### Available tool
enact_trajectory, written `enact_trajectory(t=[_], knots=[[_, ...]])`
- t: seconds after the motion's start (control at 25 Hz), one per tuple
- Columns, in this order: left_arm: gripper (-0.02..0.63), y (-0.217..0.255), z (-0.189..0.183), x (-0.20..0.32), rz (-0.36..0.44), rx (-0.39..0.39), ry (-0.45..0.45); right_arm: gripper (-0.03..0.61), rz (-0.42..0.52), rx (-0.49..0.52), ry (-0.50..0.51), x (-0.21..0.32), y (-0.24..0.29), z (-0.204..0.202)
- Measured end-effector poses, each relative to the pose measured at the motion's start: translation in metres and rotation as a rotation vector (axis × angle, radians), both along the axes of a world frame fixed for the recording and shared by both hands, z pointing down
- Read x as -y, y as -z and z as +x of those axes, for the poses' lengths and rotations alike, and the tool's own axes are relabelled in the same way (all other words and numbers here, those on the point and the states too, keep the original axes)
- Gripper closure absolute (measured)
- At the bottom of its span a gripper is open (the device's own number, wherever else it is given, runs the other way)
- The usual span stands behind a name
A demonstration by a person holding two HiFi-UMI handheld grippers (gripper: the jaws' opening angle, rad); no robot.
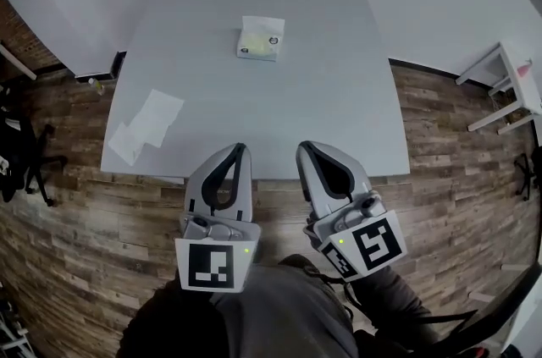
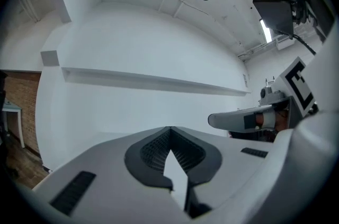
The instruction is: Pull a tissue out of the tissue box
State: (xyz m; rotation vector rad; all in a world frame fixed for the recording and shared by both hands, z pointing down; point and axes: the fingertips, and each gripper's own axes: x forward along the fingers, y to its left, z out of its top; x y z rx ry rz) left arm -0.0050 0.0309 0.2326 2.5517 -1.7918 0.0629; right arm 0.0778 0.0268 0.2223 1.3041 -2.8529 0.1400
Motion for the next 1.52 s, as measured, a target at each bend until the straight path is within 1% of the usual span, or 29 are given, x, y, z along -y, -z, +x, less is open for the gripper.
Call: enact_trajectory(t=[0.16, 0.36, 0.44, 0.6, 0.72, 0.92, 1.04, 1.16, 1.32, 1.44, 1.52], knots=[[0.615, -0.006, -0.007, 0.043, -0.026, -0.011, -0.033, 0.578, 0.015, -0.001, -0.021, 0.042, 0.012, -0.01], [0.615, -0.009, -0.005, 0.085, -0.044, -0.011, -0.055, 0.578, 0.05, 0.015, -0.047, 0.087, 0.031, -0.005], [0.615, -0.011, -0.005, 0.103, -0.05, -0.003, -0.054, 0.578, 0.052, 0.019, -0.05, 0.108, 0.031, -0.003], [0.615, -0.022, -0.004, 0.144, -0.075, 0.003, -0.036, 0.578, 0.005, 0.016, -0.033, 0.15, 0.005, -0.002], [0.615, -0.03, 0.001, 0.185, -0.103, 0.011, -0.021, 0.578, -0.039, 0.011, -0.01, 0.19, -0.017, 0.002], [0.615, -0.048, 0.014, 0.256, -0.136, 0.048, 0.013, 0.577, -0.099, 0.032, 0.04, 0.26, -0.048, 0.012], [0.615, -0.056, 0.022, 0.287, -0.151, 0.071, 0.021, 0.577, -0.111, 0.03, 0.074, 0.295, -0.057, 0.012], [0.615, -0.058, 0.024, 0.311, -0.163, 0.061, 0.03, 0.577, -0.106, 0.018, 0.078, 0.326, -0.055, 0.013], [0.615, -0.073, 0.022, 0.339, -0.203, 0.047, 0.025, 0.566, -0.111, -0.008, 0.079, 0.361, -0.061, 0.012], [0.615, -0.095, 0.017, 0.368, -0.221, 0.02, 0.021, 0.539, -0.134, -0.03, 0.085, 0.388, -0.084, 0.008], [0.615, -0.116, 0.017, 0.387, -0.246, 0.002, 0.007, 0.504, -0.152, -0.044, 0.097, 0.405, -0.104, 0.003]])
